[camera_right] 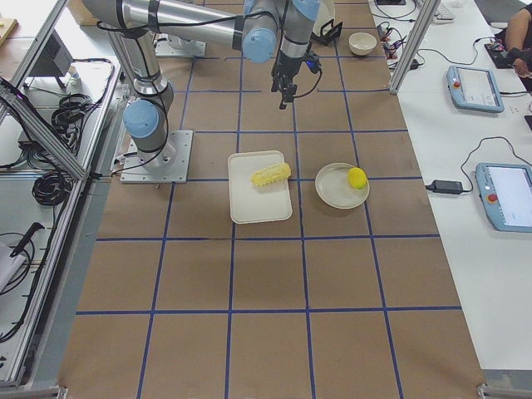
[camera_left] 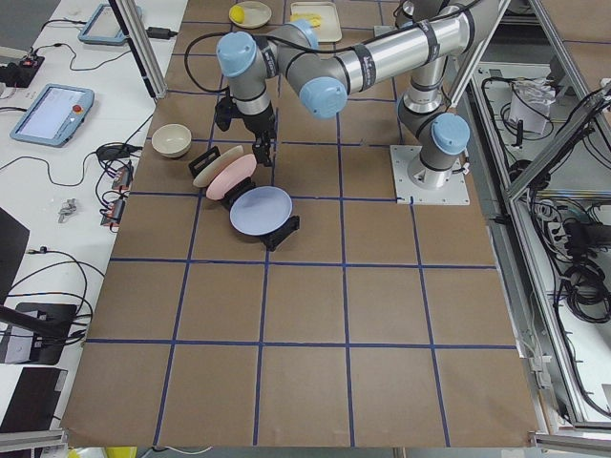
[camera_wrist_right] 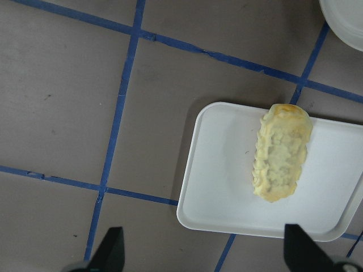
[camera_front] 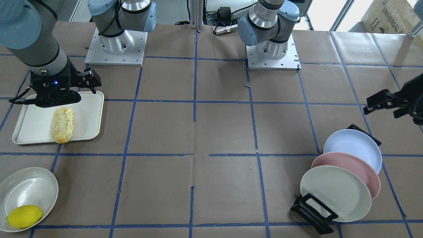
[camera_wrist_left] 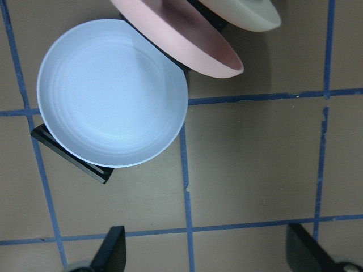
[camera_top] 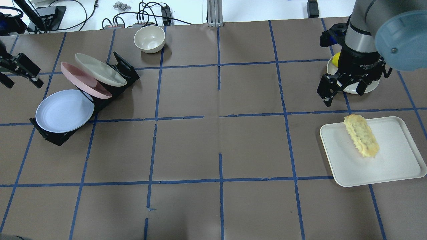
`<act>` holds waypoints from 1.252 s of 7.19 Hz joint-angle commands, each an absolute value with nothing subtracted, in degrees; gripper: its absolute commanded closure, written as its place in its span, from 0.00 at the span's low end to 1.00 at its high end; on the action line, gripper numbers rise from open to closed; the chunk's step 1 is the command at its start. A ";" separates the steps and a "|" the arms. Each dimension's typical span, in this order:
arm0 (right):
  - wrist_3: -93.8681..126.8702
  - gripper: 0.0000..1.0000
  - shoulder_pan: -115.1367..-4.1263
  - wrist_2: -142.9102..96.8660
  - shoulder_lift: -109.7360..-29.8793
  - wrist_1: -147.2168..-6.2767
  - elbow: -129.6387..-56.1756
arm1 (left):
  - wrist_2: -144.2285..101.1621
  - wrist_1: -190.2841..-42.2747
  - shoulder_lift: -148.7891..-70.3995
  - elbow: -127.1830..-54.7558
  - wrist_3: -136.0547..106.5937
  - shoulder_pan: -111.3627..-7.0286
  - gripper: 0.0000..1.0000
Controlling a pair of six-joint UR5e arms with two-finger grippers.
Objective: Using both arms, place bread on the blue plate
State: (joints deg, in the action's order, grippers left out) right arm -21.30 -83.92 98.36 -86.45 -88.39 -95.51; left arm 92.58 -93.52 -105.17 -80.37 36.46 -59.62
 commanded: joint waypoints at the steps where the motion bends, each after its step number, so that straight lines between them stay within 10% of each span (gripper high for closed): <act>1: -21.27 0.00 -84.02 98.09 -86.48 -88.51 -95.62 | 92.37 -91.15 -114.30 -76.22 46.28 -53.20 0.00; 7: -21.36 0.00 -83.85 98.26 -86.48 -88.51 -95.71 | 87.47 -88.42 -130.33 -69.61 49.48 -52.74 0.02; 9: -21.36 0.00 -83.93 98.26 -86.48 -88.50 -95.71 | 87.10 -92.08 -131.04 -68.83 48.44 -52.73 0.20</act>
